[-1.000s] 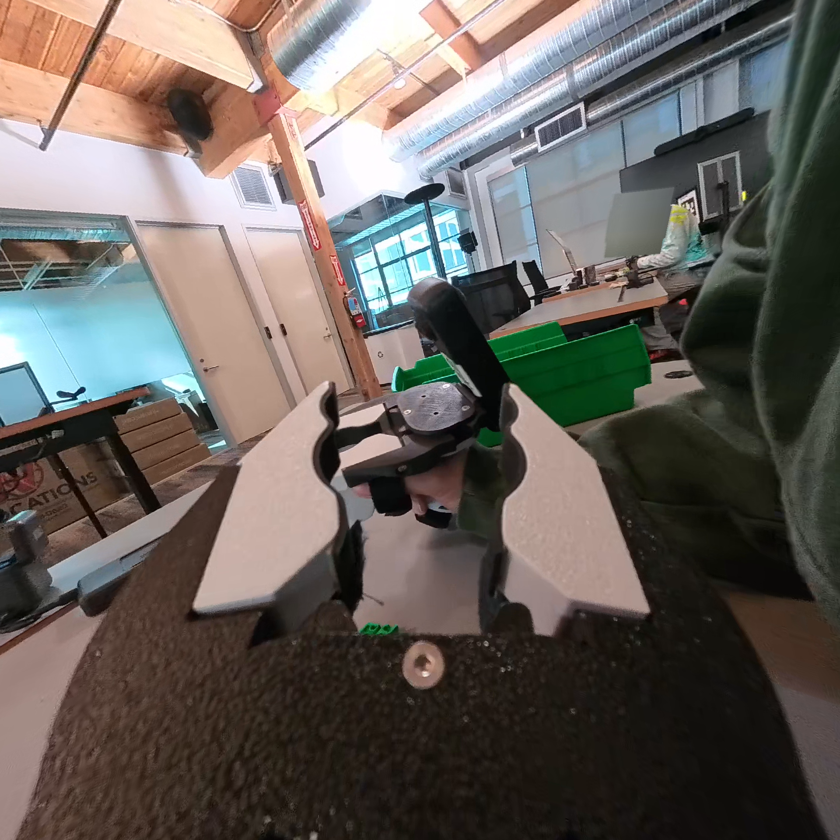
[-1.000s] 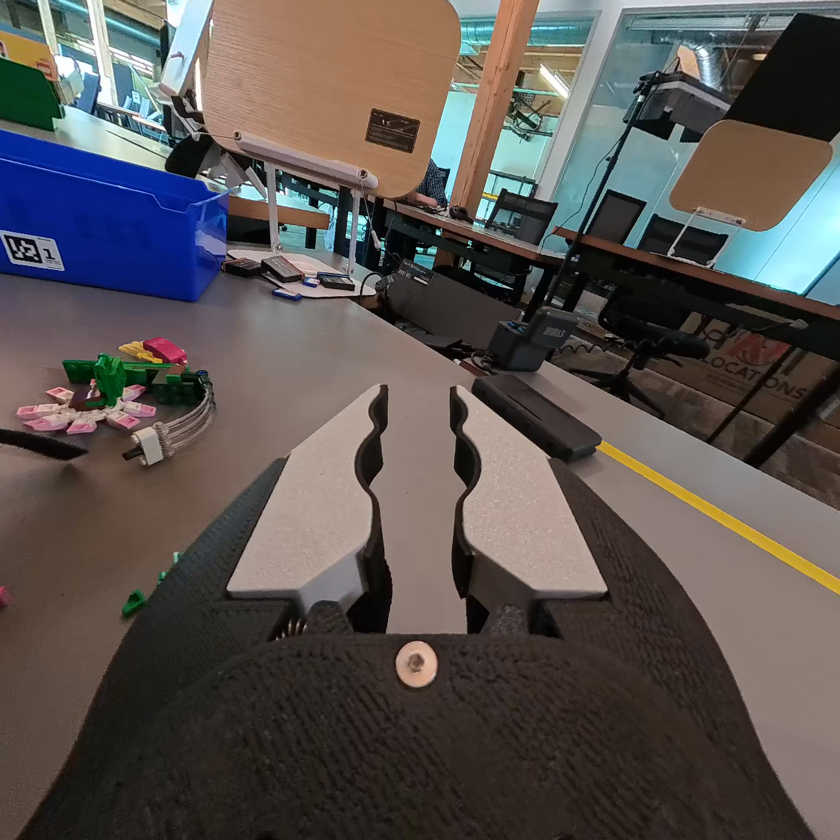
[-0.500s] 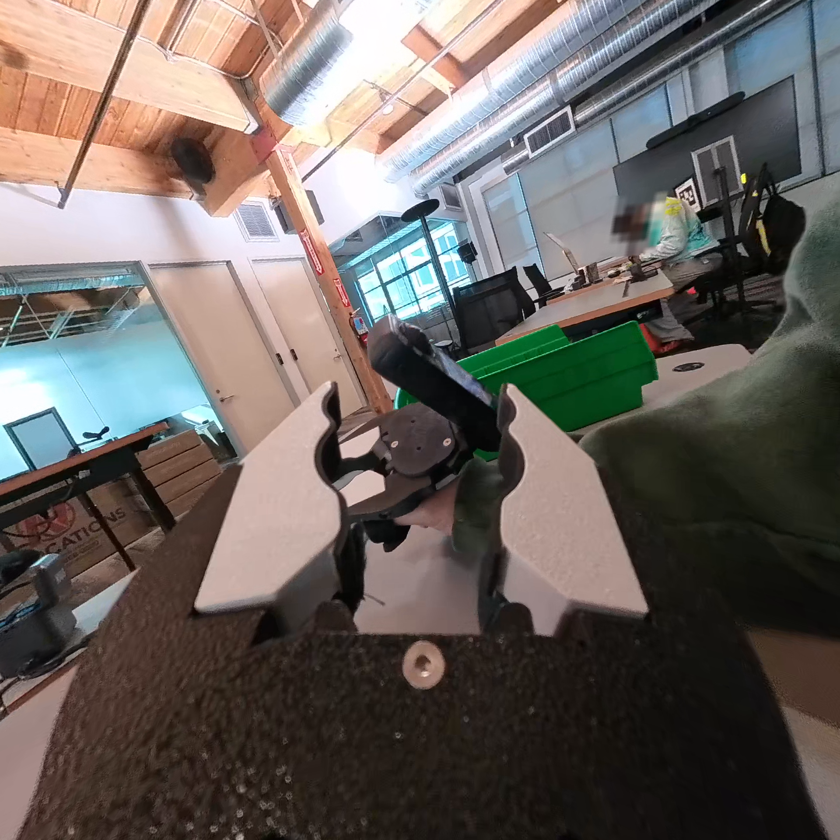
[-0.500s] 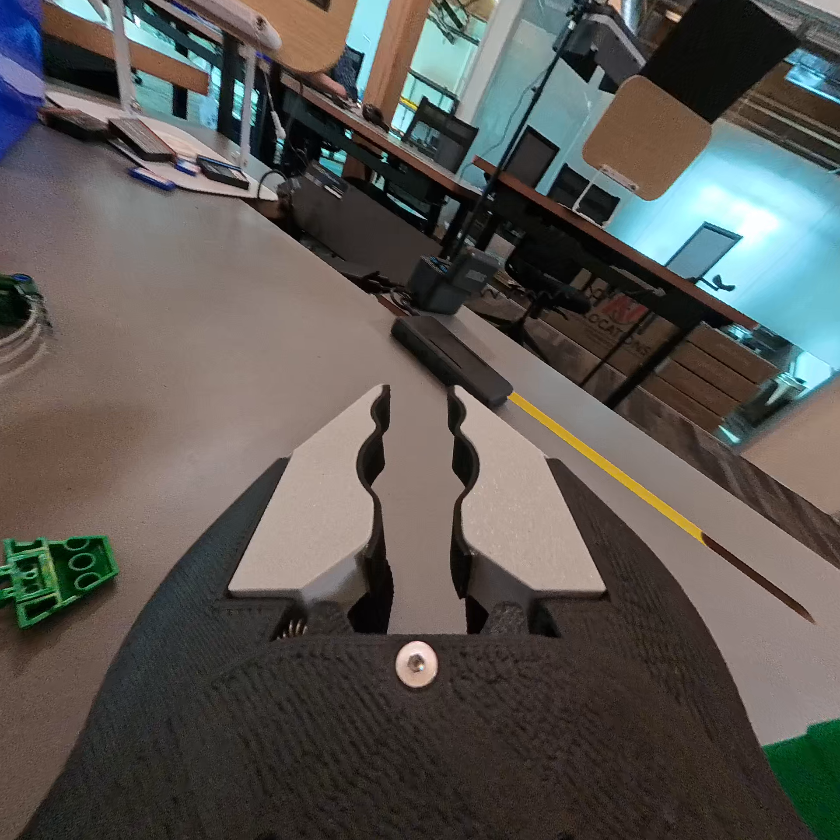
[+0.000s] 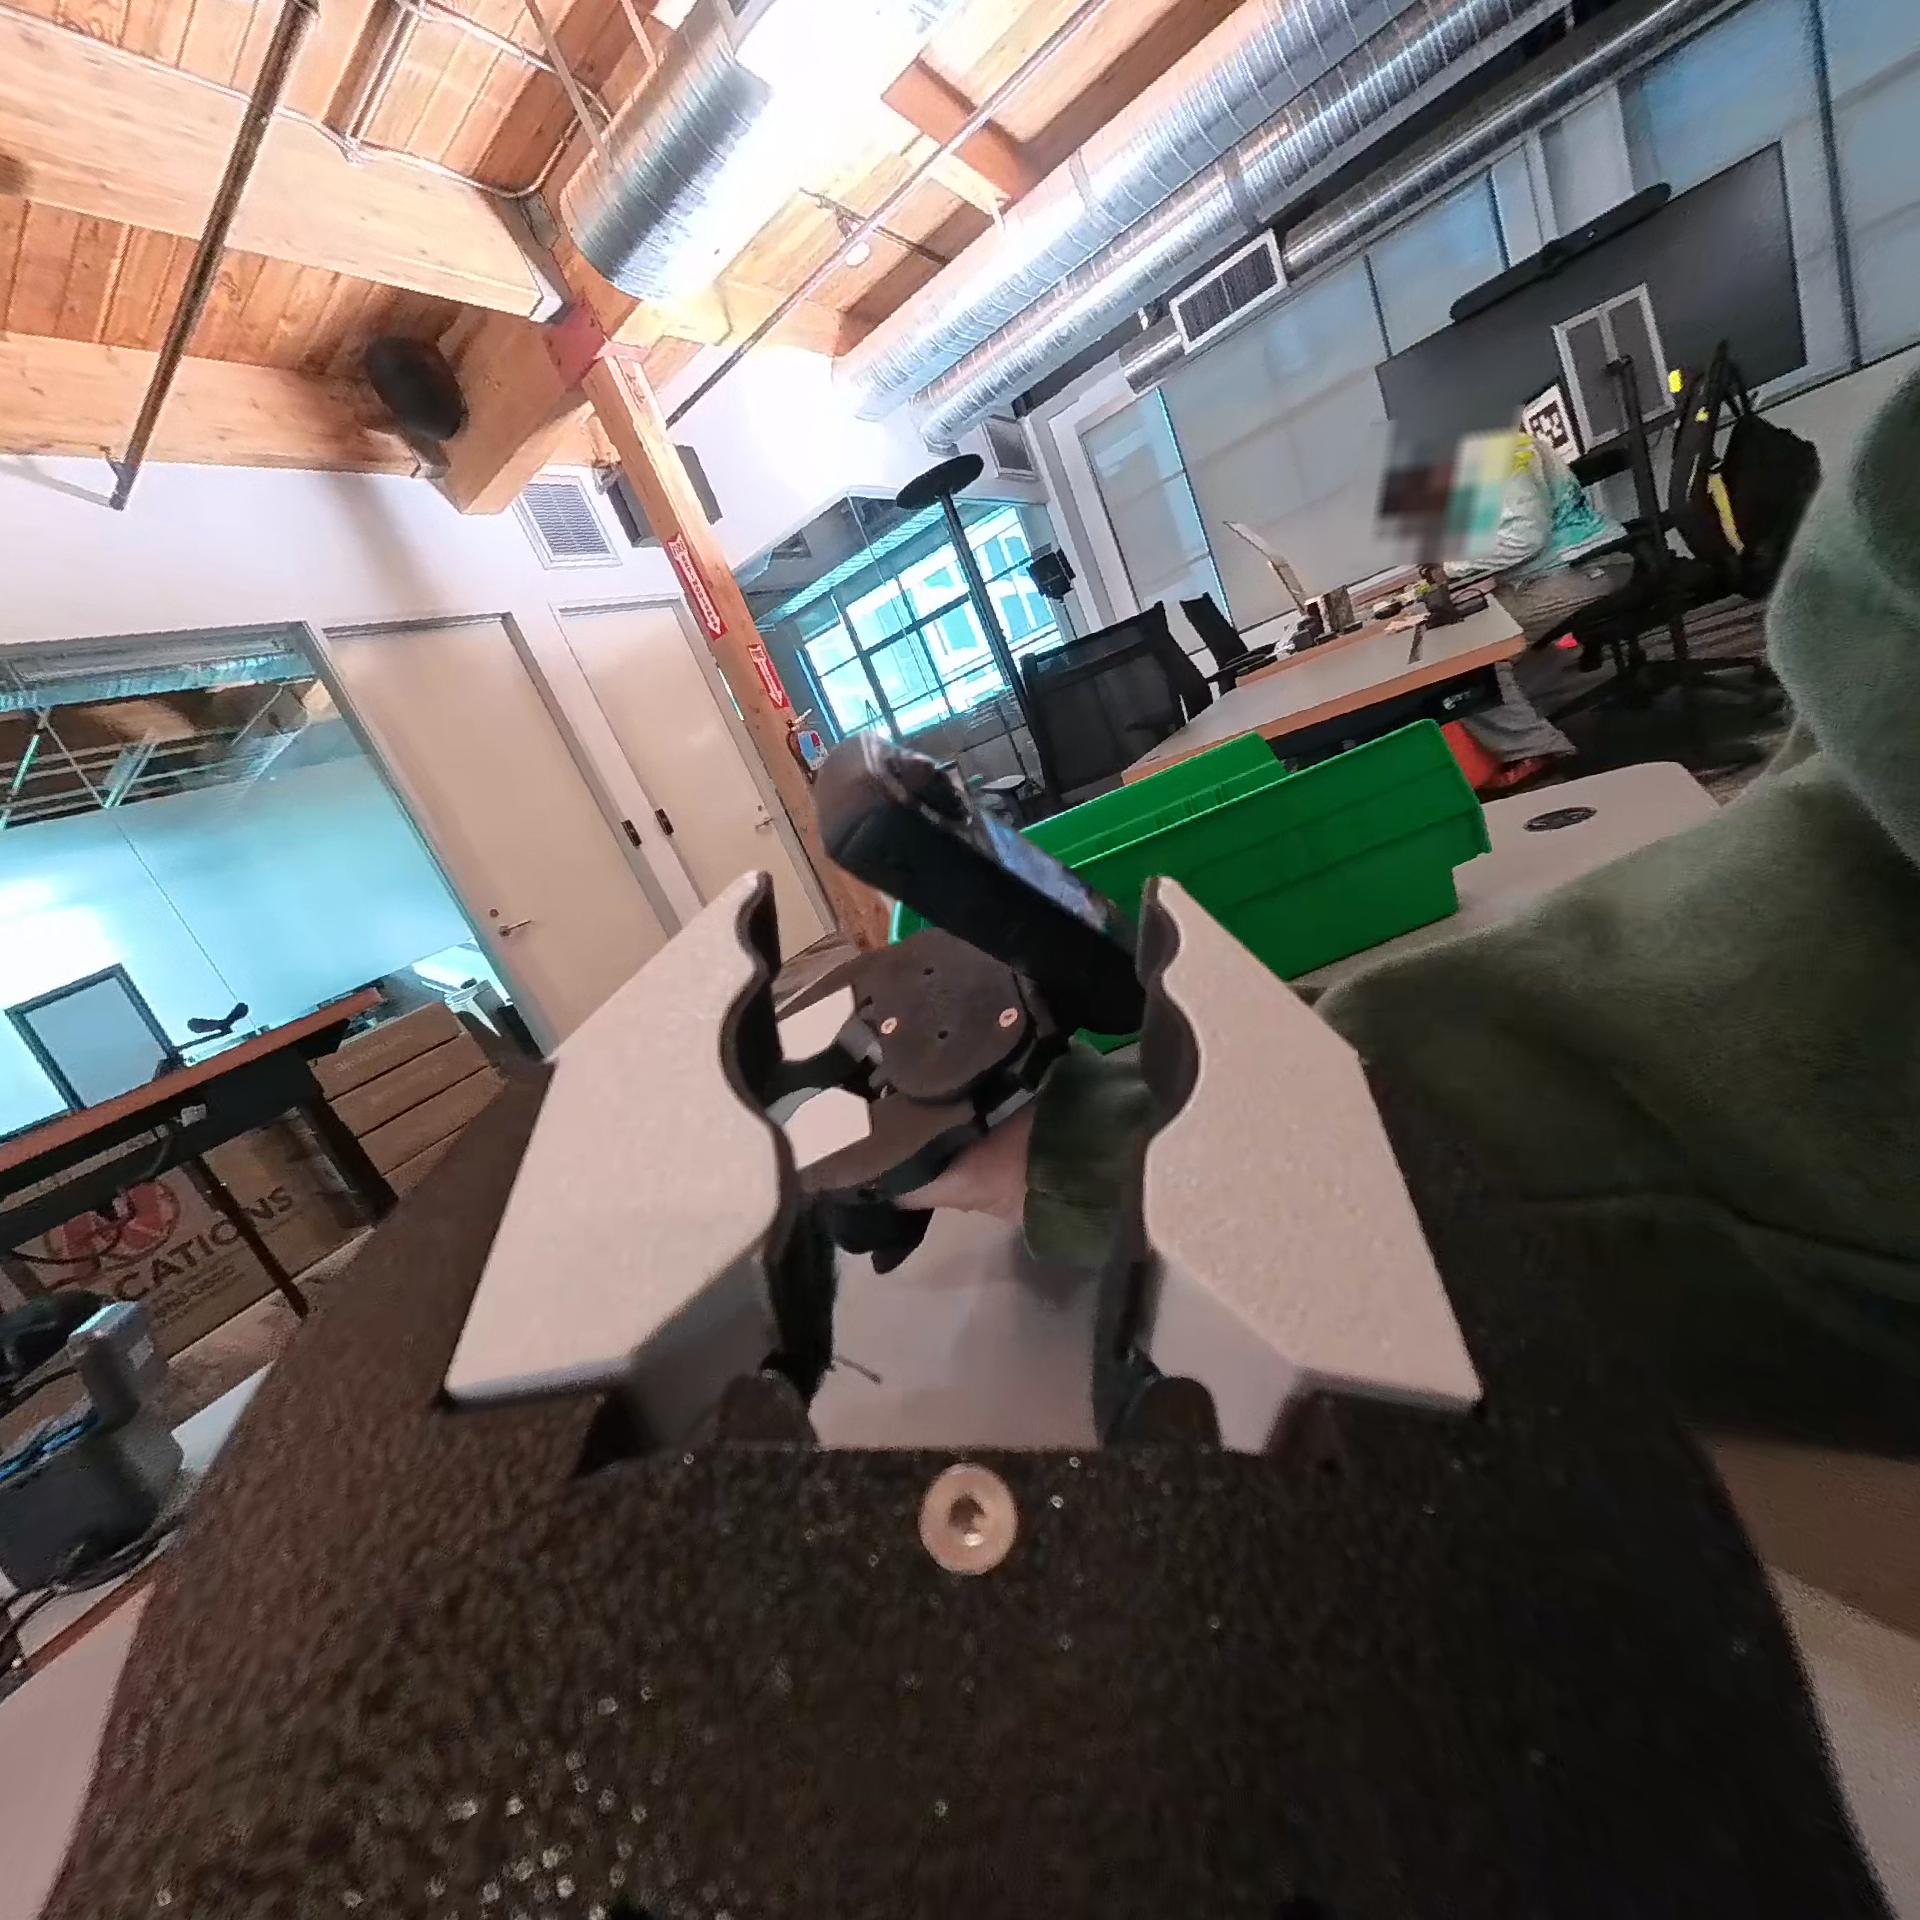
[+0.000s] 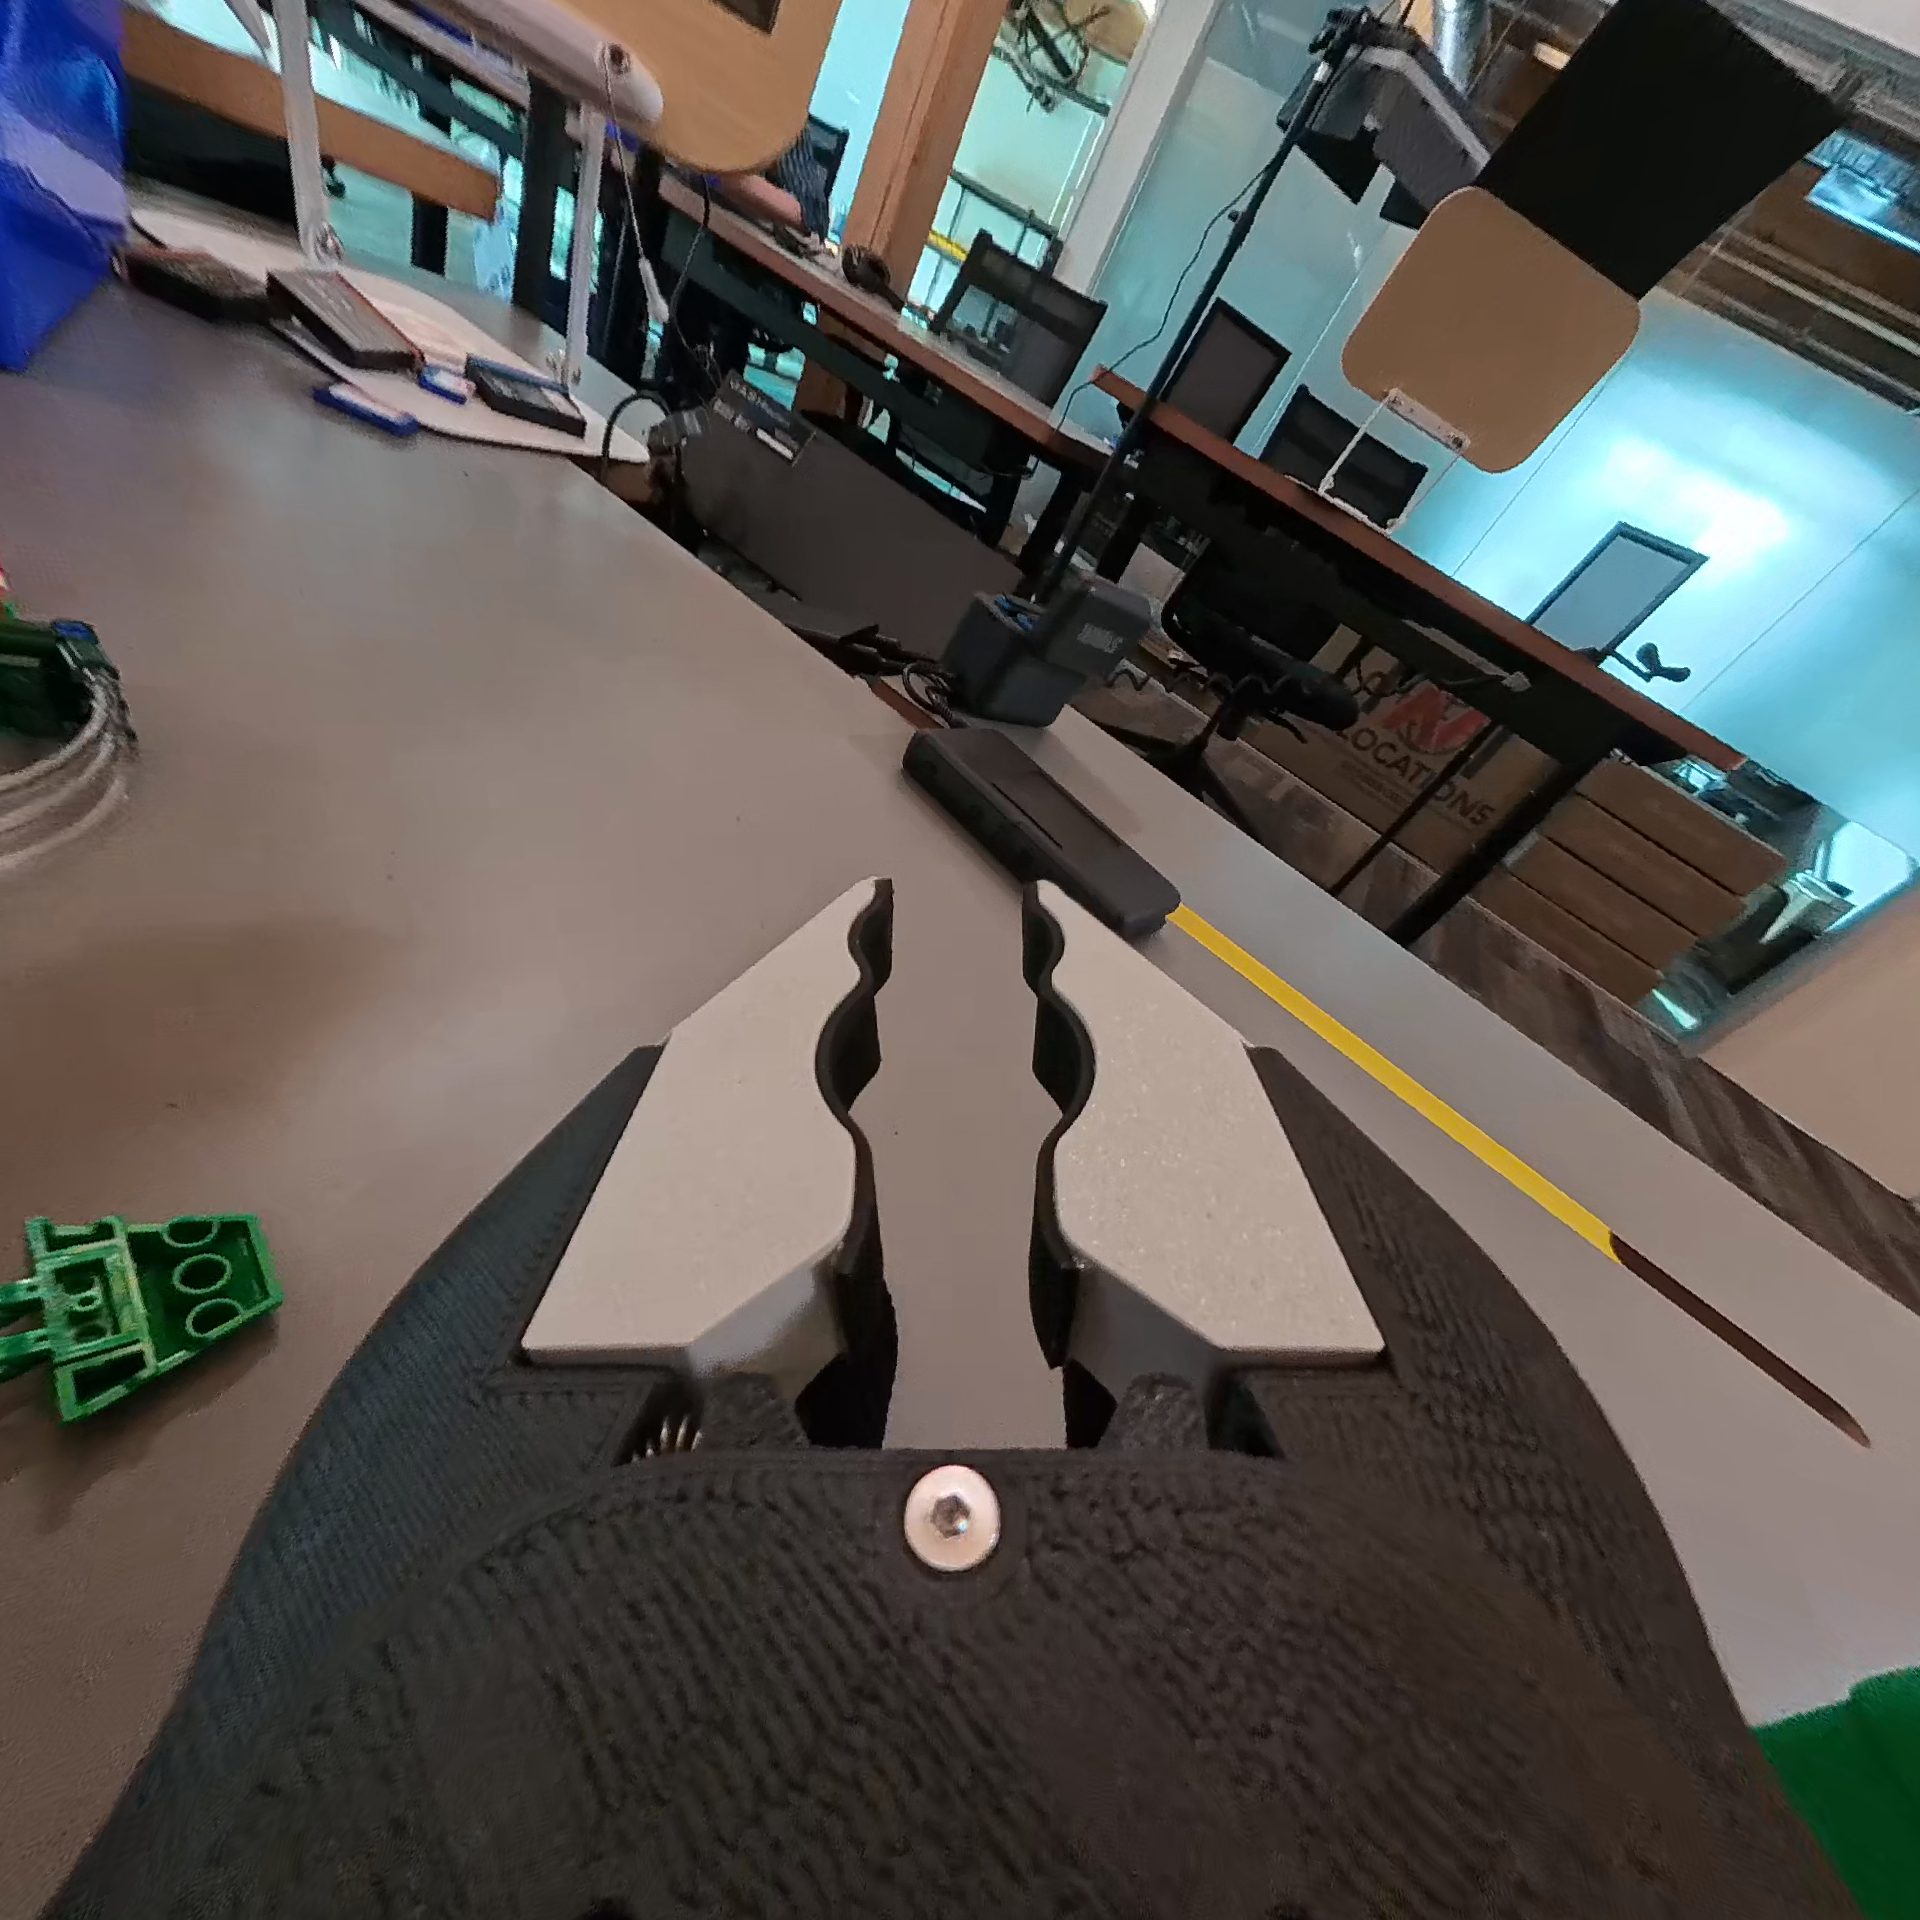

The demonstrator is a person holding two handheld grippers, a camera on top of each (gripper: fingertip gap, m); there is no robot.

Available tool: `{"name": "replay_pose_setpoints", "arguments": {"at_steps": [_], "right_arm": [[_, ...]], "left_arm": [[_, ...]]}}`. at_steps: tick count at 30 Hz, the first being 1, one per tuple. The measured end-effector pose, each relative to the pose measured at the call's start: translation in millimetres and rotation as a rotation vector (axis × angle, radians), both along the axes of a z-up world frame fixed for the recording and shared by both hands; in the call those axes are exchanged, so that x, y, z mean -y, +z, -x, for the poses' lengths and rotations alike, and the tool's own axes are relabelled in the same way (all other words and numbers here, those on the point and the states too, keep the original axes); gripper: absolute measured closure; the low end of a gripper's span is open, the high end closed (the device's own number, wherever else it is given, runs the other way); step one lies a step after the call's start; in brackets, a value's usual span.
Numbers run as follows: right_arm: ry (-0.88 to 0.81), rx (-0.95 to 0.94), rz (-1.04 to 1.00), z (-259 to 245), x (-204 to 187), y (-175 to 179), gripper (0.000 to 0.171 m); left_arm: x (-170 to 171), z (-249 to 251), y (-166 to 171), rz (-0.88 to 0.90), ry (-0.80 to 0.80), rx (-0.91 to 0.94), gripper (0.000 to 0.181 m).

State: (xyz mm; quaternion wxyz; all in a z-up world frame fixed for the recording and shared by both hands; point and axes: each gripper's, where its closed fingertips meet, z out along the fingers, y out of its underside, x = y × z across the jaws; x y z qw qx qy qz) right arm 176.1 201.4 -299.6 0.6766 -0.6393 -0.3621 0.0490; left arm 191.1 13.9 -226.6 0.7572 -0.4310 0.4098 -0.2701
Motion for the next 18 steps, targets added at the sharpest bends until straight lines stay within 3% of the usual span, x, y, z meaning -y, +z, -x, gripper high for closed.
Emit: {"name": "replay_pose_setpoints", "arguments": {"at_steps": [1, 5, 14, 18], "right_arm": [[0.005, -0.019, 0.000, -1, 1, 2, 0.148], [0.036, -0.075, -0.001, 0, 4, 8, 0.148], [0.069, -0.132, -0.010, 0, 4, 15, 0.147], [0.237, -0.097, 0.084, 21, 27, 7, 0.140]], "left_arm": [[0, 1, 1, 0.001, 0.003, 0.001, 0.114], [7, 10, 11, 0.049, -0.036, 0.018, 0.121], [-22, 76, 51, -0.046, 0.182, 0.074, 0.124], [-39, 112, 62, -0.036, 0.258, 0.134, 0.125]]}}
